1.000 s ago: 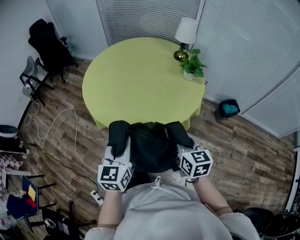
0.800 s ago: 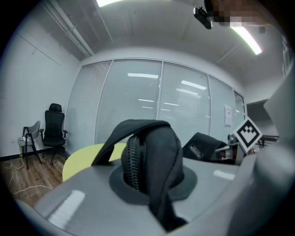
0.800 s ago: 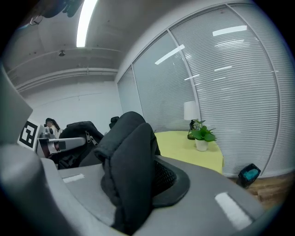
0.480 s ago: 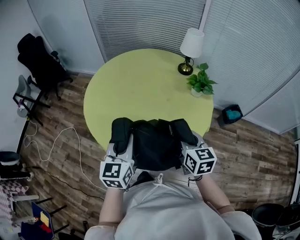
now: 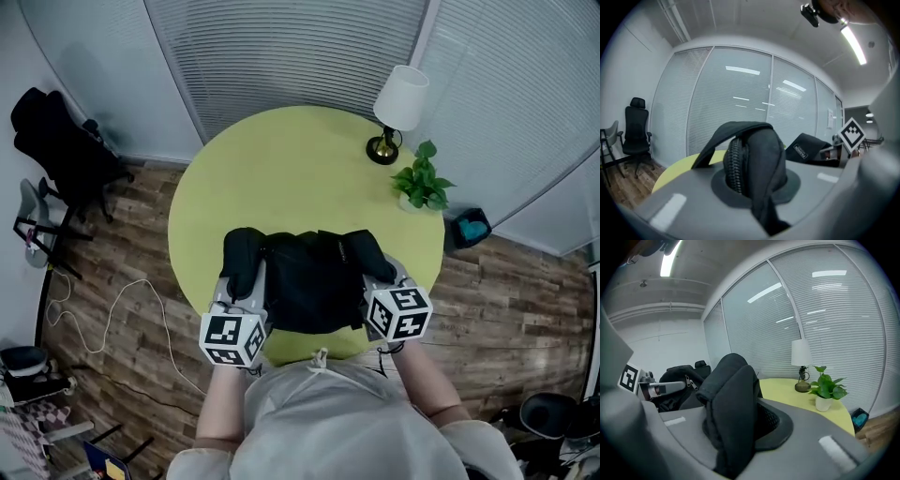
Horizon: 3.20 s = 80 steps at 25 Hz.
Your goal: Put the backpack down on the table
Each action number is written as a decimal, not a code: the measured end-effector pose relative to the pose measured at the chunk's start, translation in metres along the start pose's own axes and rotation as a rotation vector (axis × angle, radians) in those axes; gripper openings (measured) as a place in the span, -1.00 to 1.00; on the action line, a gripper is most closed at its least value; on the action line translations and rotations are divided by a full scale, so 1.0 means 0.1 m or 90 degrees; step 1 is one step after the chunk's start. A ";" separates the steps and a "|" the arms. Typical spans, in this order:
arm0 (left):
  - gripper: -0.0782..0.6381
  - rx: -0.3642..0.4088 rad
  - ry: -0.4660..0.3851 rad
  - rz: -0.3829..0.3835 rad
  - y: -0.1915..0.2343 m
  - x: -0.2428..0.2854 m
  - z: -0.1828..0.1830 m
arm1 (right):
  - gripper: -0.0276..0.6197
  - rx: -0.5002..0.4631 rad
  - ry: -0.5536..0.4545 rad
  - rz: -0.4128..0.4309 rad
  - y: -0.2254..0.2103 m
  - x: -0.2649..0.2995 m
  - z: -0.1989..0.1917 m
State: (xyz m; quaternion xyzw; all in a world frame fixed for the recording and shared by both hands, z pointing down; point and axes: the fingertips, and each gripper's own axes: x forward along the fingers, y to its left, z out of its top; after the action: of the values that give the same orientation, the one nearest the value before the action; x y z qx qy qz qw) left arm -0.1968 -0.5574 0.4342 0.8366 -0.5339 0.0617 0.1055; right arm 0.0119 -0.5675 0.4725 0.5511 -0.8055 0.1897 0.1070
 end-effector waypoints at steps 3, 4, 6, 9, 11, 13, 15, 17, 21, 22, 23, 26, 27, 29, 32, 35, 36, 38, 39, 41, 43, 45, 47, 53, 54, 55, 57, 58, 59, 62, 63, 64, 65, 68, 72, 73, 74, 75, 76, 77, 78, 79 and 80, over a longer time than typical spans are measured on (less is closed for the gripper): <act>-0.70 -0.001 0.005 -0.005 0.22 0.32 0.02 | -0.81 -0.003 0.006 -0.009 -0.06 0.32 0.10; -0.70 -0.001 0.008 -0.007 0.28 0.42 0.02 | -0.81 -0.005 0.009 -0.012 -0.09 0.42 0.13; -0.70 -0.002 0.014 -0.012 0.38 0.62 0.01 | -0.81 -0.009 0.018 -0.018 -0.15 0.60 0.18; -0.70 -0.002 0.018 -0.019 0.51 0.90 0.02 | -0.81 -0.016 0.026 -0.028 -0.25 0.86 0.27; -0.70 0.007 0.017 -0.025 0.57 1.07 0.02 | -0.81 -0.020 0.028 -0.036 -0.32 1.01 0.32; -0.70 0.019 0.017 -0.030 0.62 1.21 0.00 | -0.81 -0.020 0.031 -0.046 -0.38 1.14 0.33; -0.70 0.026 0.021 -0.032 0.66 1.33 -0.02 | -0.81 -0.018 0.035 -0.054 -0.44 1.26 0.33; -0.70 0.027 0.027 -0.032 0.71 1.45 -0.06 | -0.81 -0.017 0.041 -0.060 -0.49 1.37 0.32; -0.70 0.016 0.047 -0.028 0.77 1.62 -0.18 | -0.80 -0.019 0.057 -0.072 -0.60 1.56 0.21; -0.70 0.015 0.049 -0.028 0.77 1.64 -0.20 | -0.80 -0.022 0.058 -0.075 -0.61 1.58 0.19; -0.70 0.015 0.049 -0.030 0.77 1.64 -0.20 | -0.80 -0.025 0.059 -0.077 -0.63 1.60 0.18; -0.69 0.013 0.045 -0.036 0.79 1.66 -0.20 | -0.79 -0.025 0.059 -0.078 -0.67 1.61 0.16; -0.69 0.011 0.045 -0.036 0.81 1.67 -0.21 | -0.79 -0.023 0.060 -0.080 -0.68 1.62 0.15; -0.68 0.005 0.046 -0.035 0.83 1.69 -0.24 | -0.77 -0.020 0.066 -0.083 -0.70 1.64 0.12; -0.67 -0.001 0.052 -0.030 0.85 1.71 -0.29 | -0.73 -0.017 0.081 -0.098 -0.75 1.66 0.06; -0.67 -0.010 0.063 -0.023 0.88 1.70 -0.40 | -0.69 -0.033 0.089 -0.114 -0.76 1.67 -0.04; -0.66 -0.015 0.067 -0.022 0.89 1.69 -0.45 | -0.68 -0.041 0.092 -0.115 -0.75 1.67 -0.08; -0.63 -0.027 0.073 -0.022 0.91 1.67 -0.53 | -0.51 -0.054 0.103 -0.107 -0.71 1.70 -0.17; -0.60 -0.034 0.076 -0.019 0.93 1.66 -0.57 | -0.38 -0.061 0.109 -0.096 -0.69 1.71 -0.21; -0.58 -0.044 0.083 -0.006 0.96 1.65 -0.64 | -0.09 -0.080 0.116 -0.067 -0.64 1.75 -0.25; -0.49 -0.058 0.087 0.007 1.01 1.65 -0.68 | 0.13 -0.089 0.114 -0.047 -0.63 1.79 -0.27; -0.34 -0.073 0.086 0.014 1.04 1.66 -0.71 | 0.28 -0.070 0.109 -0.043 -0.66 1.81 -0.29; -0.09 -0.083 0.086 0.016 1.04 1.66 -0.76 | 0.41 -0.050 0.107 -0.053 -0.72 1.79 -0.33; 0.18 -0.096 0.079 0.034 1.08 1.56 -0.83 | 0.48 -0.088 0.059 -0.100 -0.79 1.62 -0.30; 0.20 -0.093 0.072 0.045 1.09 1.52 -0.81 | 0.48 -0.090 0.043 -0.112 -0.80 1.56 -0.26; 0.21 -0.092 0.064 0.059 1.10 1.46 -0.78 | 0.48 -0.090 0.028 -0.123 -0.81 1.49 -0.22; 0.20 -0.092 0.044 0.088 1.12 1.34 -0.71 | 0.47 -0.091 0.011 -0.135 -0.80 1.37 -0.19; 0.18 -0.089 0.036 0.098 1.11 1.28 -0.67 | 0.47 -0.093 0.010 -0.137 -0.77 1.32 -0.20; 0.13 -0.084 0.029 0.104 1.09 1.22 -0.63 | 0.47 -0.096 0.012 -0.139 -0.74 1.27 -0.22; -0.01 -0.066 0.006 0.120 1.00 1.03 -0.50 | 0.35 -0.098 0.004 -0.170 -0.68 1.09 -0.24; -0.10 -0.063 -0.004 0.124 0.97 0.96 -0.46 | 0.27 -0.094 0.000 -0.188 -0.67 1.01 -0.23; -0.20 -0.062 -0.013 0.125 0.94 0.89 -0.42 | 0.16 -0.087 -0.002 -0.205 -0.66 0.94 -0.23; -0.34 -0.060 -0.020 0.125 0.90 0.82 -0.39 | 0.02 -0.076 0.000 -0.215 -0.65 0.88 -0.24; -0.44 -0.061 -0.030 0.126 0.81 0.63 -0.37 | -0.27 -0.044 -0.001 -0.207 -0.54 0.71 -0.27; -0.64 -0.071 -0.034 0.131 0.72 0.43 -0.42 | -0.65 -0.024 -0.015 -0.184 -0.38 0.51 -0.32; -0.70 -0.071 -0.033 0.134 0.70 0.40 -0.43 | -0.86 -0.018 -0.018 -0.175 -0.33 0.47 -0.34; -0.75 -0.070 -0.032 0.136 0.67 0.37 -0.45 | -0.91 -0.014 -0.020 -0.162 -0.28 0.44 -0.36; -0.76 -0.066 -0.028 0.135 0.62 0.34 -0.47 | -0.91 -0.012 -0.019 -0.148 -0.22 0.41 -0.39; -0.76 -0.062 -0.024 0.132 0.57 0.32 -0.49 | -0.91 -0.011 -0.018 -0.134 -0.16 0.37 -0.42; -0.76 -0.059 -0.021 0.125 0.52 0.29 -0.51 | -0.91 -0.009 -0.019 -0.123 -0.12 0.34 -0.43; -0.76 -0.059 -0.019 0.115 0.46 0.27 -0.51 | -0.91 -0.009 -0.020 -0.114 -0.08 0.32 -0.44; -0.76 -0.059 -0.019 0.105 0.41 0.25 -0.51 | -0.91 -0.011 -0.021 -0.108 -0.05 0.30 -0.44; -0.76 -0.060 -0.019 0.096 0.37 0.23 -0.51 | -0.91 -0.014 -0.021 -0.103 -0.02 0.28 -0.44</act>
State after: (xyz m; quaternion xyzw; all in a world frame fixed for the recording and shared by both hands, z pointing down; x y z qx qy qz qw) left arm -0.2203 -0.5803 0.4924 0.7889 -0.5994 0.0315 0.1317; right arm 0.0020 -0.5733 0.5234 0.6161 -0.7622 0.1622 0.1147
